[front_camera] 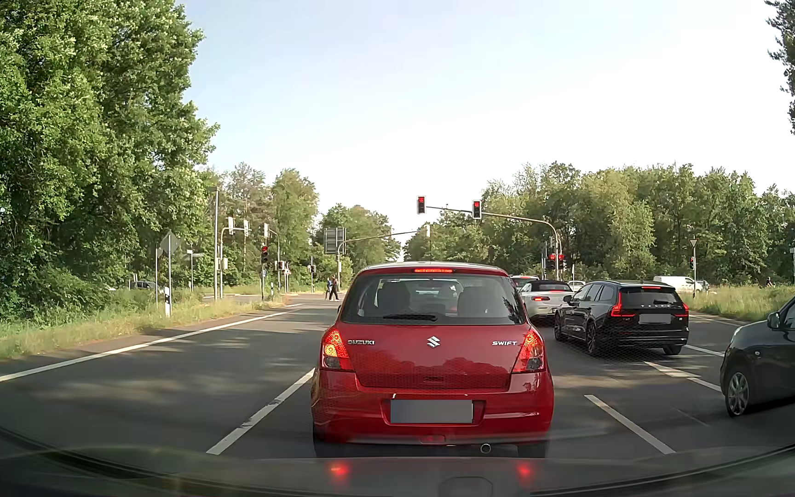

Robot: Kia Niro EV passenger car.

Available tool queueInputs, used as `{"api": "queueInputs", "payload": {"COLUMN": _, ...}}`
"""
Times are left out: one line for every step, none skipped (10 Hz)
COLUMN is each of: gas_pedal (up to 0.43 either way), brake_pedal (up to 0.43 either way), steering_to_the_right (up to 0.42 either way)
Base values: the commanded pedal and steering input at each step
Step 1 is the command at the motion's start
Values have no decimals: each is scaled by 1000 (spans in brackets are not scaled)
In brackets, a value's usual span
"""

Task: Follow the waypoints while adhering to traffic rules and regulations

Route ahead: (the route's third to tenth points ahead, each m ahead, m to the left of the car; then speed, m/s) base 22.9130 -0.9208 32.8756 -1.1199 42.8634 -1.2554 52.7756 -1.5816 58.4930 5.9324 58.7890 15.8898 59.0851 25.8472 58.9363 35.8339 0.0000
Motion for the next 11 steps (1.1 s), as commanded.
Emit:
{"api": "queueInputs", "payload": {"gas_pedal": 0, "brake_pedal": 268, "steering_to_the_right": 0}}
{"api": "queueInputs", "payload": {"gas_pedal": 0, "brake_pedal": 268, "steering_to_the_right": 0}}
{"api": "queueInputs", "payload": {"gas_pedal": 0, "brake_pedal": 268, "steering_to_the_right": 0}}
{"api": "queueInputs", "payload": {"gas_pedal": 0, "brake_pedal": 268, "steering_to_the_right": 0}}
{"api": "queueInputs", "payload": {"gas_pedal": 0, "brake_pedal": 268, "steering_to_the_right": 0}}
{"api": "queueInputs", "payload": {"gas_pedal": 0, "brake_pedal": 268, "steering_to_the_right": 0}}
{"api": "queueInputs", "payload": {"gas_pedal": 0, "brake_pedal": 268, "steering_to_the_right": 0}}
{"api": "queueInputs", "payload": {"gas_pedal": 0, "brake_pedal": 268, "steering_to_the_right": 0}}
{"api": "queueInputs", "payload": {"gas_pedal": 0, "brake_pedal": 268, "steering_to_the_right": 0}}
{"api": "queueInputs", "payload": {"gas_pedal": 0, "brake_pedal": 268, "steering_to_the_right": 0}}
{"api": "queueInputs", "payload": {"gas_pedal": 0, "brake_pedal": 268, "steering_to_the_right": 0}}
